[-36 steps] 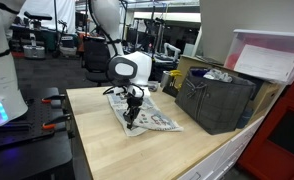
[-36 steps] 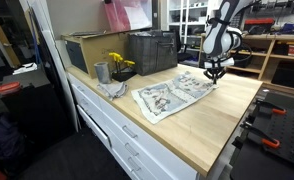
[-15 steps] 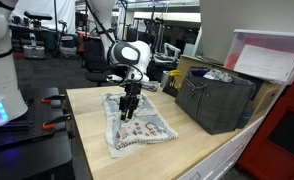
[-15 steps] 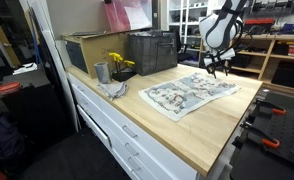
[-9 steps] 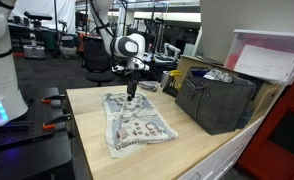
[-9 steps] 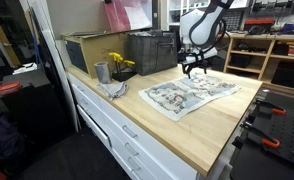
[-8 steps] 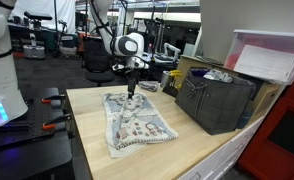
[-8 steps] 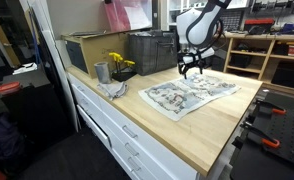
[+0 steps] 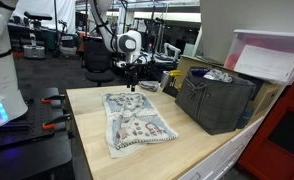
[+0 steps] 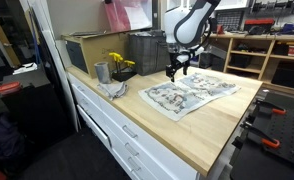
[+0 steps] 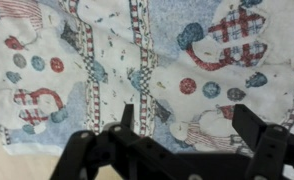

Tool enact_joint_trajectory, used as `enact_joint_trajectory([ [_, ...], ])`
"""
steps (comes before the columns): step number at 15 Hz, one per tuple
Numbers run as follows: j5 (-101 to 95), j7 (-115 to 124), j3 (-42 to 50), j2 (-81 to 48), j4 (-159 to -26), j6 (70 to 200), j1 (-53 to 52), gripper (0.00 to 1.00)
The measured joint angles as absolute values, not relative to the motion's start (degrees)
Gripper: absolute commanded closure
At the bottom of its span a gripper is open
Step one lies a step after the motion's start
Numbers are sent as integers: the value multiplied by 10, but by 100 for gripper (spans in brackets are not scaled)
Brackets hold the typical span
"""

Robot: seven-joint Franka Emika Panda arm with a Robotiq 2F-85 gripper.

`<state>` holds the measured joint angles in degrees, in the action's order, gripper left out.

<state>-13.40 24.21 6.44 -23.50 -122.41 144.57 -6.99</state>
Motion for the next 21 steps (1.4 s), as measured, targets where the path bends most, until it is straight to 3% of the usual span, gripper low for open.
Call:
enact_joint_trajectory([
  [6, -50, -12, -36, -203, -1230, 1401, 47, 0],
  [21, -41, -37, -13, -119, -1273, 1391, 30, 0],
])
